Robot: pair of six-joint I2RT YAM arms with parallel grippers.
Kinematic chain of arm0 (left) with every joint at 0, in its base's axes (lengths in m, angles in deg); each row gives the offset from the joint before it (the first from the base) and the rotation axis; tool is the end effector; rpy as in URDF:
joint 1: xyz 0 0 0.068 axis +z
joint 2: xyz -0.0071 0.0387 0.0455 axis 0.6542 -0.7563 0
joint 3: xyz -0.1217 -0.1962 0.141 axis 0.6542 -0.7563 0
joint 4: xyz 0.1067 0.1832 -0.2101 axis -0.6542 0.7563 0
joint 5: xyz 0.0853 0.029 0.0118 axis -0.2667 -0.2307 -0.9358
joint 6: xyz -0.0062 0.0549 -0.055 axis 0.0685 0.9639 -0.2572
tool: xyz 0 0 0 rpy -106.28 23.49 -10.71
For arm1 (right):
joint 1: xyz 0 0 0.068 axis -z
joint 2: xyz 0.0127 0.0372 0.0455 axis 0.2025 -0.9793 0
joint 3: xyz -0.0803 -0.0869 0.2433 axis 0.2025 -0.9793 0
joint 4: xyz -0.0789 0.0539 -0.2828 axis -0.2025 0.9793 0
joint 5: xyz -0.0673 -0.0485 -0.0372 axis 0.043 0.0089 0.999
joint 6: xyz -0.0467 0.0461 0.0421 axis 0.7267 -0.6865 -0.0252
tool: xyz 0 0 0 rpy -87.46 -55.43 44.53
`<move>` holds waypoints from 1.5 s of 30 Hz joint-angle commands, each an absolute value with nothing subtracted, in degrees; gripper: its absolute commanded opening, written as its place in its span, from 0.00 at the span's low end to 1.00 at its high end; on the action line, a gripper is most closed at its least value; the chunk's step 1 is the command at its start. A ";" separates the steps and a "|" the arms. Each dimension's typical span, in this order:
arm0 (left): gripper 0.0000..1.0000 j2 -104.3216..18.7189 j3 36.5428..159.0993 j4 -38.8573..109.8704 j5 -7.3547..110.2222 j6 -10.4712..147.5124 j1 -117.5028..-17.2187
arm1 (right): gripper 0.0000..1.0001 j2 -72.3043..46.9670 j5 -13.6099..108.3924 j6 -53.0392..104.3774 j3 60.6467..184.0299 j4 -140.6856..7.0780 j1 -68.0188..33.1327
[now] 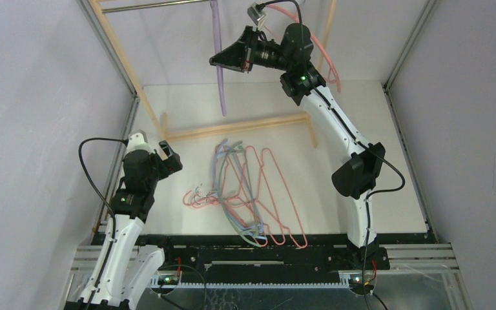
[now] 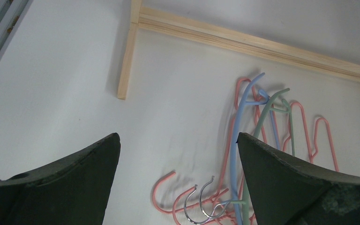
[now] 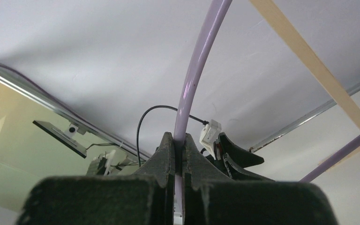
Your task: Organize the hangers
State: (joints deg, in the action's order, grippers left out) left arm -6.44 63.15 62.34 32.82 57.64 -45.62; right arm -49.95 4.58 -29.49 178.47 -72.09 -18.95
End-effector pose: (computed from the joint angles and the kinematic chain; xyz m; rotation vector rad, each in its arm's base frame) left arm 0.2278 -0.0069 0.2689 -0.4231 1.9787 -0.1177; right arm 0.4192 0.3079 0.5041 -0.4948 1.5851 1.8415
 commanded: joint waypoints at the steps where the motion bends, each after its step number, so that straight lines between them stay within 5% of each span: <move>1: 0.99 -5.90 64.90 61.82 31.93 58.31 -45.73 | 0.00 -49.44 7.23 -31.00 178.92 -74.77 -17.73; 33: 1.00 -8.95 65.28 60.22 32.51 58.11 -45.78 | 0.00 -37.68 11.43 -35.01 158.49 -80.20 -5.24; 39: 1.00 -9.15 65.16 59.91 32.63 57.95 -45.76 | 0.27 -38.42 9.47 -32.86 160.61 -75.97 -5.64; 41: 1.00 -9.00 64.98 59.87 32.54 58.04 -45.73 | 0.82 -38.29 9.49 -31.93 160.61 -74.50 -5.99; 42: 1.00 -8.87 64.90 59.89 32.54 58.11 -45.73 | 0.98 -38.33 9.36 -31.58 160.59 -73.92 -6.10; 45: 0.99 -8.55 64.70 59.93 32.47 58.12 -45.77 | 1.00 -38.18 8.79 -30.57 160.53 -72.27 -6.62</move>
State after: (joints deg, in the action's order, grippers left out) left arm -9.42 63.15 62.21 32.76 57.64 -45.62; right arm -40.77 9.49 -32.55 158.40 -73.92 -5.81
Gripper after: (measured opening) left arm 0.996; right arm 0.986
